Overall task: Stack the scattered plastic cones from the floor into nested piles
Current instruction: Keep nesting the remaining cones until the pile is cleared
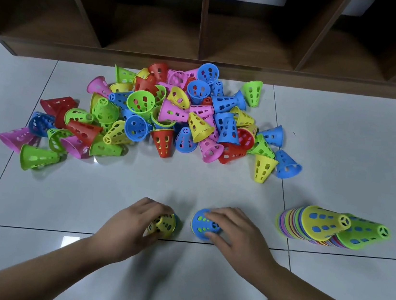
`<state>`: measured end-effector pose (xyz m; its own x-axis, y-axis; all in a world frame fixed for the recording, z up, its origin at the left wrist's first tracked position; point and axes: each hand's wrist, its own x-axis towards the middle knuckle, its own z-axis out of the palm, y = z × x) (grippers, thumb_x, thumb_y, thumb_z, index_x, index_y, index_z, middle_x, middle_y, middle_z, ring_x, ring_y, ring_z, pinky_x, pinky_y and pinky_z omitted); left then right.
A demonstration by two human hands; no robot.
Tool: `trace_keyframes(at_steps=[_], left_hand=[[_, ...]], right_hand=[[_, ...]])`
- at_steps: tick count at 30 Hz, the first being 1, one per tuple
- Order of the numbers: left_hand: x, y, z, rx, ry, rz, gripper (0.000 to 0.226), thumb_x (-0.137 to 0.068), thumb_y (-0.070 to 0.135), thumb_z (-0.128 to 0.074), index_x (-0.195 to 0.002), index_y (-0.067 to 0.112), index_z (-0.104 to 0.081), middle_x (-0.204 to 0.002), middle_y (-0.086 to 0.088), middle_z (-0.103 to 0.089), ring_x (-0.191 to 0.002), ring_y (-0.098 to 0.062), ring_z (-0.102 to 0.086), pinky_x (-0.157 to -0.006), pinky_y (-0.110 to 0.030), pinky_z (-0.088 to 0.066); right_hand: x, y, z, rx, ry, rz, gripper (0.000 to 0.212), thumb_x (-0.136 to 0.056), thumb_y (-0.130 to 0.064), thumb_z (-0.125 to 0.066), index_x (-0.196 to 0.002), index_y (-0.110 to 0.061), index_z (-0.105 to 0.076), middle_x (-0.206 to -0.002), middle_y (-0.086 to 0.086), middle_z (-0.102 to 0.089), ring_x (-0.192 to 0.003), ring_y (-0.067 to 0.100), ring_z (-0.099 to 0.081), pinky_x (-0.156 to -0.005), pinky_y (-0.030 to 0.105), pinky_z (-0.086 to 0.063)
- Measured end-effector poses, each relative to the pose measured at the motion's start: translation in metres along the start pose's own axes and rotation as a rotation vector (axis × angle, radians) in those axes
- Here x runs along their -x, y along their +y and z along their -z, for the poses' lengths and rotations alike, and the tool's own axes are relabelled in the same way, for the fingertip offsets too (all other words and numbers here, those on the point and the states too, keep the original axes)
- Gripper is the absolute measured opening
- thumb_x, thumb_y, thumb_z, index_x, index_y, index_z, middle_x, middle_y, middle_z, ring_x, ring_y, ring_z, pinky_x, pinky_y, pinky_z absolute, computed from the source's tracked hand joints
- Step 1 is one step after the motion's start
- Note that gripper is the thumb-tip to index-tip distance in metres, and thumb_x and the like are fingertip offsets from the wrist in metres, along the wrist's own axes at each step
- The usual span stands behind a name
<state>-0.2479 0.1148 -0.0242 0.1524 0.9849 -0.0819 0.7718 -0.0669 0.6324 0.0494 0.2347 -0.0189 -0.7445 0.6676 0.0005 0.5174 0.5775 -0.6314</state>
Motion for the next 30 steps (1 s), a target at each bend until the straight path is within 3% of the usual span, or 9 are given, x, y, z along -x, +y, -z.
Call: trace_keyframes(at_steps=[4, 10, 17, 24, 30], left_hand=[[-0.006, -0.012, -0.011, -0.036, -0.027, 0.003, 0.048, -0.093, 0.04, -0.079, -0.135, 0.04, -0.055, -0.132, 0.028, -0.058, -0.123, -0.005, -0.054, -0.09, -0.028, -0.056], [-0.036, -0.007, -0.01, -0.06, -0.029, -0.027, 0.047, -0.089, 0.027, -0.081, -0.129, 0.035, -0.058, -0.127, 0.023, -0.059, -0.115, -0.009, -0.056, -0.089, -0.021, -0.05], [-0.087, -0.003, -0.012, -0.119, -0.022, -0.04, 0.045, -0.087, 0.028, -0.082, -0.126, 0.026, -0.062, -0.119, 0.009, -0.066, -0.109, -0.02, -0.057, -0.085, -0.031, -0.054], [-0.126, 0.007, -0.01, -0.144, -0.04, 0.008, 0.047, -0.085, 0.031, -0.084, -0.125, 0.023, -0.062, -0.116, 0.002, -0.065, -0.106, -0.025, -0.057, -0.083, -0.036, -0.052], [-0.145, 0.027, -0.005, -0.143, -0.093, 0.017, 0.069, -0.084, 0.062, -0.08, -0.138, 0.027, -0.055, -0.129, 0.005, -0.059, -0.115, -0.017, -0.053, -0.087, -0.032, -0.051]], right_hand=[[-0.004, 0.005, 0.001, 0.045, -0.071, -0.012, 0.034, -0.101, -0.034, -0.067, -0.135, -0.035, -0.064, -0.128, -0.022, -0.059, -0.115, 0.01, -0.056, -0.095, 0.029, -0.05], [-0.019, 0.016, 0.017, 0.082, -0.124, -0.063, 0.051, -0.094, -0.053, -0.068, -0.14, -0.032, -0.061, -0.124, -0.018, -0.058, -0.118, 0.012, -0.053, -0.1, 0.028, -0.047], [-0.035, 0.035, 0.033, 0.31, -0.077, -0.121, 0.044, -0.091, -0.043, -0.07, -0.132, -0.03, -0.063, -0.108, -0.005, -0.066, -0.1, 0.024, -0.062, -0.088, 0.041, -0.055], [-0.06, 0.023, 0.044, 0.55, -0.183, -0.159, 0.041, -0.095, -0.049, -0.066, -0.13, -0.027, -0.061, -0.103, 0.0, -0.069, -0.099, 0.029, -0.065, -0.082, 0.042, -0.054], [-0.089, 0.005, 0.093, 0.516, -0.318, -0.247, 0.047, -0.1, -0.043, -0.058, -0.142, -0.024, -0.049, -0.127, 0.005, -0.06, -0.119, 0.03, -0.058, -0.089, 0.042, -0.052]])
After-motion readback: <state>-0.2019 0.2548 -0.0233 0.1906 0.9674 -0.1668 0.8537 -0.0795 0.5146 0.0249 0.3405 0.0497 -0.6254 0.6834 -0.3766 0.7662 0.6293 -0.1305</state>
